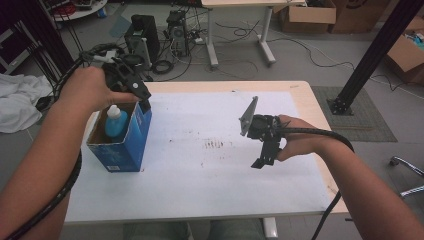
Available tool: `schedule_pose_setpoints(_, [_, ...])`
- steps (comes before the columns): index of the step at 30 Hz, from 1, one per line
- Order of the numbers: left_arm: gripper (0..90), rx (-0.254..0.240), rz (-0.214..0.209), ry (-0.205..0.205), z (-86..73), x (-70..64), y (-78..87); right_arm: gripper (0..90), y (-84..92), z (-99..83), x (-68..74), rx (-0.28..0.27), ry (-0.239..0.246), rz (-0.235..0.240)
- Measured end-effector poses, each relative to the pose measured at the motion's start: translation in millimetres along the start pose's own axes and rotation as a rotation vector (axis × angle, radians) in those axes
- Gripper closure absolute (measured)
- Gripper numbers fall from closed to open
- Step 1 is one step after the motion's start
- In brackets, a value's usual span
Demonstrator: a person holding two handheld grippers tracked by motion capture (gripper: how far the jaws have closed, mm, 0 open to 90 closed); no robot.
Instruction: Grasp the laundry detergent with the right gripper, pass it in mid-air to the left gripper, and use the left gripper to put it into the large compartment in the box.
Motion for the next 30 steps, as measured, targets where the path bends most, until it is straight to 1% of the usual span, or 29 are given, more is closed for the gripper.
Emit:
schedule_pose_setpoints(2, [0.2, -0.002, 0.009, -0.047, 4.4, -7.1, -0.1, 0.0, 0.8, -0.5, -0.2, 0.002, -0.006, 0.0])
schedule_pose_setpoints(4, [0.1, 0.005, 0.005, -0.092, 8.5, -14.7, -1.0, 0.0, 1.7, -0.6, -0.5, 0.003, -0.005, 0.001])
schedule_pose_setpoints(6, [0.1, 0.011, 0.002, -0.148, 13.0, -24.0, -2.3, 0.0, 2.5, -0.5, -0.3, 0.008, -0.008, 0.001])
schedule_pose_setpoints(7, [0.1, 0.011, -0.001, -0.165, 14.6, -27.2, -2.8, 0.0, 2.9, 0.0, -0.4, 0.007, -0.007, -0.001])
schedule_pose_setpoints(10, [0.1, 0.019, -0.001, -0.282, 19.7, -42.1, -6.5, 0.0, 4.2, 0.4, -0.4, 0.015, -0.003, -0.007])
schedule_pose_setpoints(12, [0.1, 0.023, -0.011, -0.353, 22.5, -51.4, -9.3, 0.0, 4.8, 0.9, 0.0, 0.018, -0.005, -0.007])
schedule_pose_setpoints(14, [0.1, 0.032, -0.025, -0.41, 24.3, -59.8, -11.8, 0.0, 5.0, 1.4, -0.7, 0.018, 0.001, -0.008])
schedule_pose_setpoints(16, [0.1, 0.027, -0.043, -0.469, 25.9, -68.7, -14.5, 0.0, 5.1, 1.5, -1.0, 0.02, -0.002, -0.006])
schedule_pose_setpoints(18, [0.1, 0.038, -0.057, -0.528, 26.7, -76.3, -17.8, 0.0, 4.6, 1.5, -1.9, 0.023, -0.002, -0.006])
schedule_pose_setpoints(19, [0.1, 0.04, -0.06, -0.541, 26.9, -78.7, -18.8, 0.0, 4.5, 1.6, -1.9, 0.024, -0.005, -0.005])
schedule_pose_setpoints(22, [0.1, 0.042, -0.083, -0.609, 27.0, -86.4, -22.4, 0.0, 4.1, 1.4, -2.5, 0.025, -0.008, -0.003])
schedule_pose_setpoints(23, [0.1, 0.044, -0.09, -0.635, 26.4, -89.0, -23.9, 0.0, 3.8, 1.5, -3.6, 0.026, -0.001, -0.003])
schedule_pose_setpoints(24, [0.1, 0.052, -0.109, -0.661, 25.4, -92.3, -25.7, 0.0, 3.6, 1.4, -3.6, 0.026, -0.006, -0.002])
schedule_pose_setpoints(26, [0.1, 0.057, -0.12, -0.69, 24.2, -96.3, -28.7, 0.0, 3.2, 1.4, -3.9, 0.025, -0.006, 0.001])
schedule_pose_setpoints(27, [0.1, 0.057, -0.12, -0.69, 24.2, -96.3, -28.7, 0.0, 2.9, 1.3, -3.9, 0.028, -0.006, 0.0])
schedule_pose_setpoints(28, [0.1, 0.07, -0.127, -0.72, 23.6, -98.9, -31.3, 0.0, 2.5, 1.3, -3.8, 0.031, -0.003, 0.002])
schedule_pose_setpoints(30, [0.1, 0.067, -0.129, -0.725, 23.5, -100.0, -32.4, 0.0, 2.5, 1.3, -3.8, 0.033, -0.002, 0.001])
Point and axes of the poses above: each handheld gripper's, and its own axes: y roughly backward along the jaws, z roughly out of its top, x roughly to its left, the point moved 5 cm from there along -y, roughly forward along the jaws, and after that the axes turned 13 degrees about -y, right-handed, at the moved point
